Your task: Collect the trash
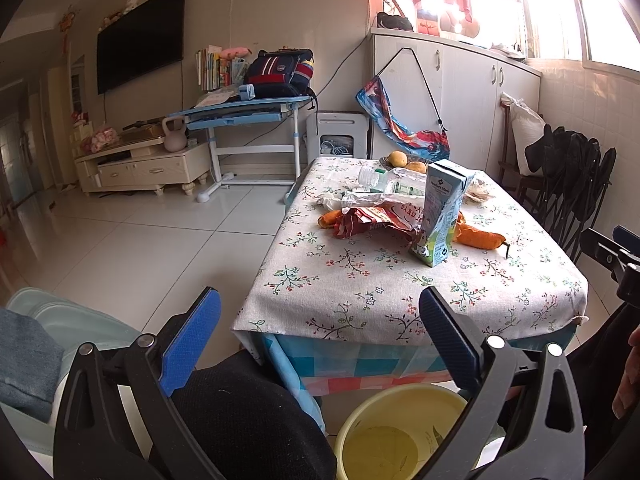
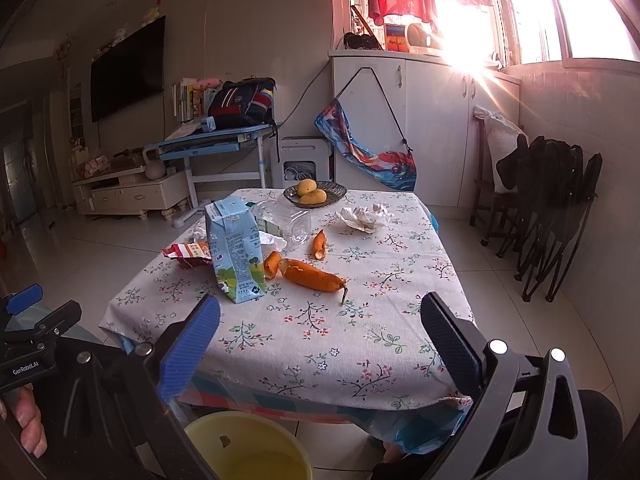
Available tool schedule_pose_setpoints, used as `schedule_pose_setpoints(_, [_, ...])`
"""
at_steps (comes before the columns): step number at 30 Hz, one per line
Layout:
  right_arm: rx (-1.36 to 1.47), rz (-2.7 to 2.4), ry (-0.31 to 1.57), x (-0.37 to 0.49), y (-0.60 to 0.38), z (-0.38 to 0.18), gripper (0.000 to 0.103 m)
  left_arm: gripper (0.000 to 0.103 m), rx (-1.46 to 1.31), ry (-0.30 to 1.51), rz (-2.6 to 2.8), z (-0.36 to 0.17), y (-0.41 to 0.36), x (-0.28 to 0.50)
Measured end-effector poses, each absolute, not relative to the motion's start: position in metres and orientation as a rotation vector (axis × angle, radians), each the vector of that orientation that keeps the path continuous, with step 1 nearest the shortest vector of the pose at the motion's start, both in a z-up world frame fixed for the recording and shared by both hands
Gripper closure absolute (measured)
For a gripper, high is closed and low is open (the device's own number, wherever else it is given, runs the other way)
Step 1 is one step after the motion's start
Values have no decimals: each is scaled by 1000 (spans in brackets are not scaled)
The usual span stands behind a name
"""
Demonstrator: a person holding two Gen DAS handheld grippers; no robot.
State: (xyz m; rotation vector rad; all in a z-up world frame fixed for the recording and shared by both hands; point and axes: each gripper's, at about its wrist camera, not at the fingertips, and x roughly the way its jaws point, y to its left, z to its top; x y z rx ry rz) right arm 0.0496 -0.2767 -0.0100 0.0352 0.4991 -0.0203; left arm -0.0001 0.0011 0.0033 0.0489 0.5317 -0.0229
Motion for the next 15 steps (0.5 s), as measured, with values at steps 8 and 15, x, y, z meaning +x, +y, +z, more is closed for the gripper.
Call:
schedule_pose_setpoints(8, [68,-5,523,57,-277,-11,7,7,48,521,-36,0,-5,10])
schedule_pose_setpoints(15, [87,10,544,61,-276,-14,7,7,23,574,-31,-4,-1,21])
